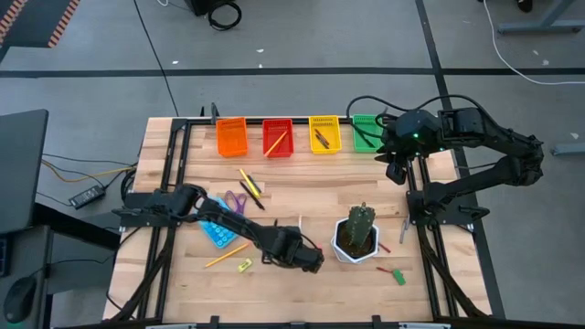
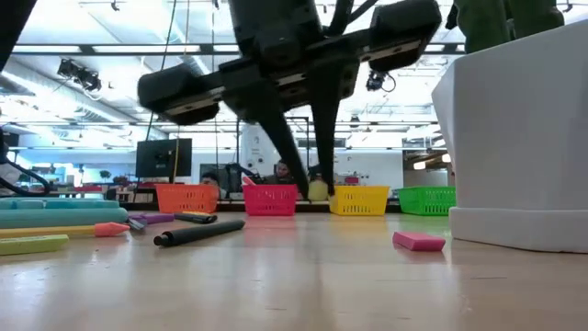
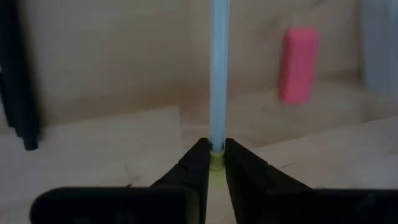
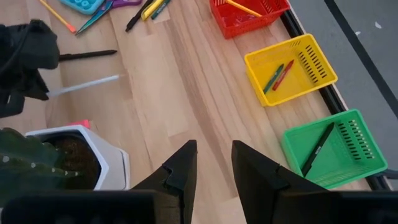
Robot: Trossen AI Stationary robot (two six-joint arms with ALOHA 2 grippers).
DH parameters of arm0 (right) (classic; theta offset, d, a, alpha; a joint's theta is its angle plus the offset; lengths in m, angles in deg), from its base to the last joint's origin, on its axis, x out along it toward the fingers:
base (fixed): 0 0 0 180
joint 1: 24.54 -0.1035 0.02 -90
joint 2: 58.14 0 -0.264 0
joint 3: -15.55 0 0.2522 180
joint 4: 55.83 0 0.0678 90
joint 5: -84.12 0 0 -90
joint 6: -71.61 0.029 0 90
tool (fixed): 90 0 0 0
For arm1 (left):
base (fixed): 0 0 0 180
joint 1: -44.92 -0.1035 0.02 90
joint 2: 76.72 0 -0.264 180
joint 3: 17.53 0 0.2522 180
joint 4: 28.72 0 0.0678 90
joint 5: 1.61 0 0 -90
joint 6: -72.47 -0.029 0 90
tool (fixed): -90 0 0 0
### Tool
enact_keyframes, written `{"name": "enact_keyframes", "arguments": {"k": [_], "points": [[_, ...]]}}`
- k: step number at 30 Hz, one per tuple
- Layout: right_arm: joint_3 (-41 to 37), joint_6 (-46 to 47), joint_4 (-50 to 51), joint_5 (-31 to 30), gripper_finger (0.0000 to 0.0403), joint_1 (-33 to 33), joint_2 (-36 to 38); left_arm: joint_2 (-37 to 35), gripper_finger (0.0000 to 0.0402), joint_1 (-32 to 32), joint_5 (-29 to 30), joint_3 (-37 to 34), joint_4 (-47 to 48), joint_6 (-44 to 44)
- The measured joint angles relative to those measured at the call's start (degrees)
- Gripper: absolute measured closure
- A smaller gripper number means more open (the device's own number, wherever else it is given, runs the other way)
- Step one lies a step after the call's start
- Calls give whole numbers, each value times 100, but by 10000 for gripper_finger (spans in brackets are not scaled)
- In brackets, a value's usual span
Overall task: Sort crayons/erasers/pens/pencils in bins
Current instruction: Put the white pencil into the red bin
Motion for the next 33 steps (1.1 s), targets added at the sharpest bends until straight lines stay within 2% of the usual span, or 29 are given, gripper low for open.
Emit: {"name": "enact_keyframes", "arguments": {"k": [8, 15, 26, 33], "points": [[0, 1, 173, 45, 295, -4, 31, -290, 363, -468, 225, 11, 681, -413], [0, -29, 700, 413, 295, -3, 180, -498, 355, -1229, 283, 4, 1150, -1340], [0, 136, 796, 446, 295, -4, 597, -1221, 357, -2766, 159, 11, 1570, -3446], [0, 870, 785, 436, 295, -4, 749, -1608, 355, -3952, -387, 9, 2076, -5107]]}}
